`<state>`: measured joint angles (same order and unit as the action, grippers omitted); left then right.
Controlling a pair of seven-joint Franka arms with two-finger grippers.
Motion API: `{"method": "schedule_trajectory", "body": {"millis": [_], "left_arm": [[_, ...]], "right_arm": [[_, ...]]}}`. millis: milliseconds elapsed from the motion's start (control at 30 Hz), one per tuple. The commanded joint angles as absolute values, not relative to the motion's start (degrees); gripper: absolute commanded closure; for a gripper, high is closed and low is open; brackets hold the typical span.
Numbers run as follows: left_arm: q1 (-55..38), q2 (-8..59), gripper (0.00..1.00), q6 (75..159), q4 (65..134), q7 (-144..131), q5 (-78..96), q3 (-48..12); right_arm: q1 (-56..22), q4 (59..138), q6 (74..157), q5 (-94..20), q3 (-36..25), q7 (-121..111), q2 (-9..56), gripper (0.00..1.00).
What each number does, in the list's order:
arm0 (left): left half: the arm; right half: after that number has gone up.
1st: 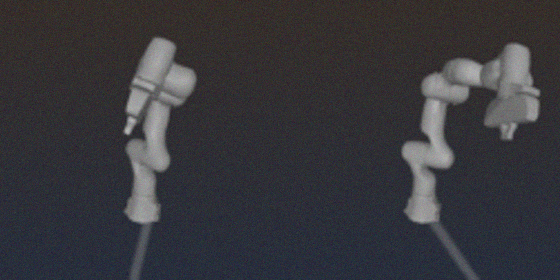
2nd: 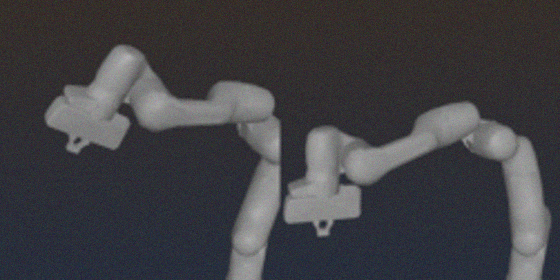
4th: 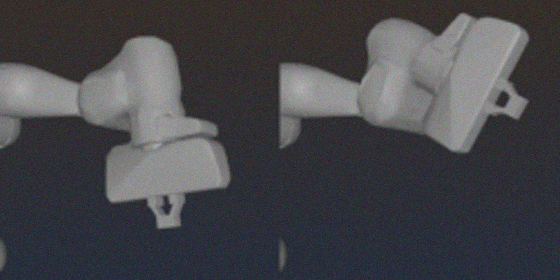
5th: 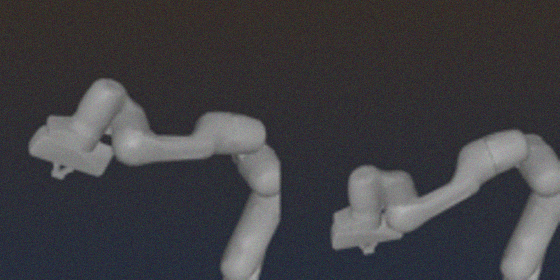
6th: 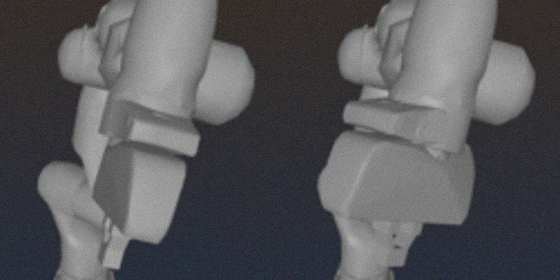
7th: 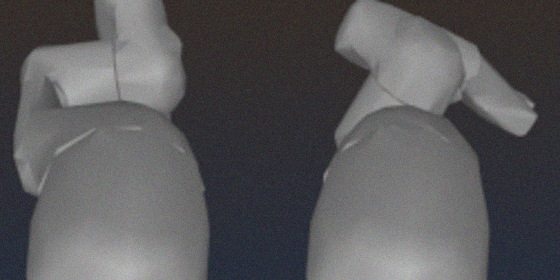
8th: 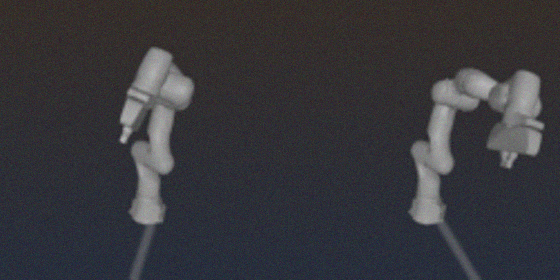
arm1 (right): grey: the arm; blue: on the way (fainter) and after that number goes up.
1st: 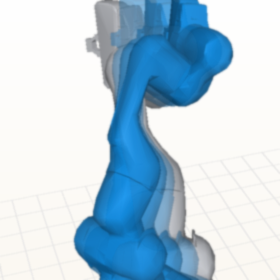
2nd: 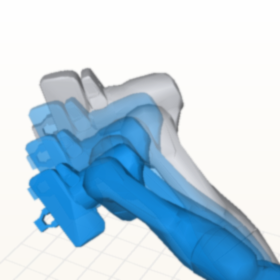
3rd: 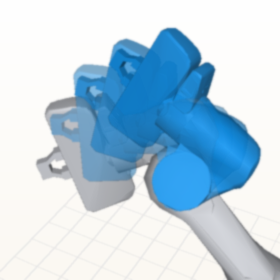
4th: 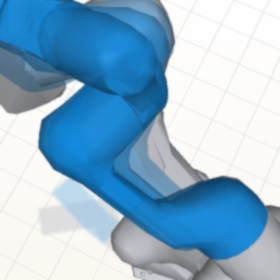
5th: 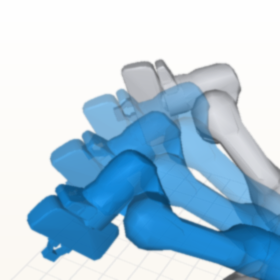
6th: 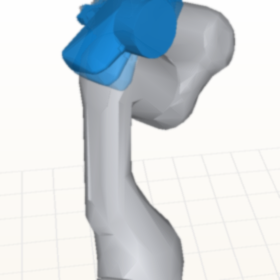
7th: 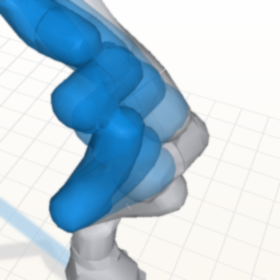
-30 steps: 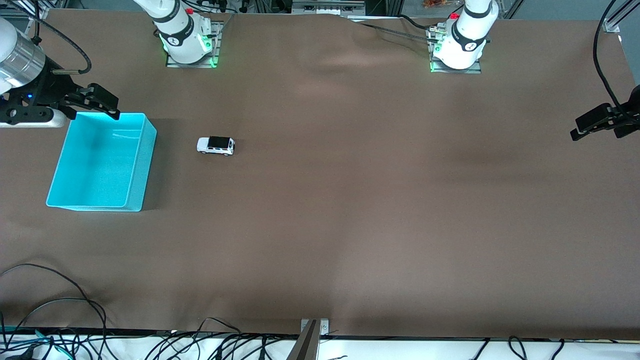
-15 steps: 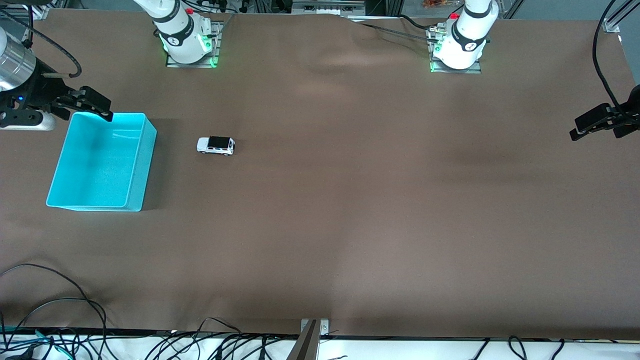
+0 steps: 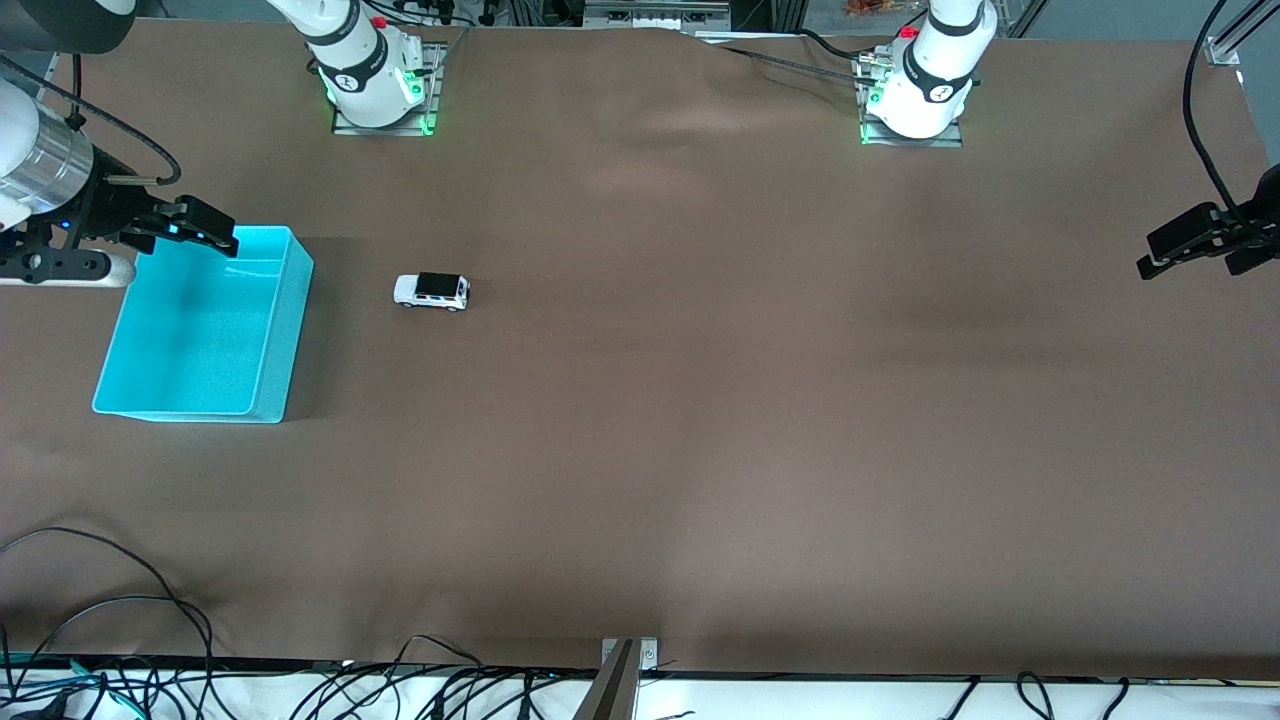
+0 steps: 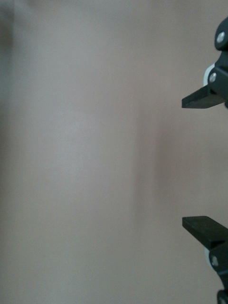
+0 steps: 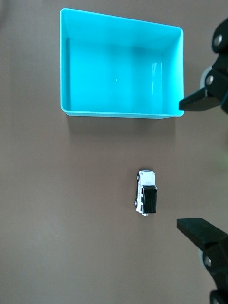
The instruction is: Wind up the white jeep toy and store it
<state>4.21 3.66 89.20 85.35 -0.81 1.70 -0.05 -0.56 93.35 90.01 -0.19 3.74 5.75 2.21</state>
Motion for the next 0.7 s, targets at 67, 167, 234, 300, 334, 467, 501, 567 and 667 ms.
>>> {"method": "schedule_trajectory", "body": {"millis": [67, 167, 234, 300, 334, 467, 501, 567, 667], "left_arm": [[3.78, 3.08, 0.00, 88.86, 85.17, 0.09, 3.25, 0.44], [3.78, 3.08, 0.00, 88.86, 85.17, 0.18, 3.25, 0.44], [3.69, 3.08, 0.00, 88.86, 85.08, 0.18, 3.25, 0.44], [3.69, 3.08, 0.00, 88.86, 84.90, 0.18, 3.25, 0.44], [3.69, 3.08, 0.00, 88.86, 84.73, 0.18, 3.25, 0.44], [3.60, 3.08, 0.00, 88.86, 84.46, 0.26, 3.25, 0.44], [3.60, 3.16, 0.00, 88.86, 84.46, 0.26, 3.25, 0.35], [3.60, 3.16, 0.00, 88.86, 84.46, 0.26, 3.25, 0.35], [3.60, 3.16, 0.00, 88.86, 84.46, 0.26, 3.25, 0.35]], "right_arm": [[-0.09, 93.34, 90.44, 0.79, 4.04, 6.42, 3.60, 0.00], [0.09, 95.97, 92.98, 0.70, 4.04, 6.68, 2.99, 0.00], [0.09, 98.25, 95.52, 0.70, 4.04, 6.85, 2.64, 0.00], [0.09, 100.71, 97.90, 0.62, 4.13, 8.25, 2.03, 0.00], [0.09, 102.20, 99.30, 0.53, 4.13, 9.22, 1.67, 0.00], [0.09, 108.70, 106.24, 0.53, 4.22, 11.34, -0.08, 0.00], [0.09, 110.37, 107.83, 0.53, 4.31, 11.60, -0.61, 0.00], [0.09, 113.10, 110.81, 0.53, 4.39, 11.69, -1.05, 0.00], [0.09, 116.97, 114.95, 0.44, 4.39, 11.69, -1.58, 0.00]]}}
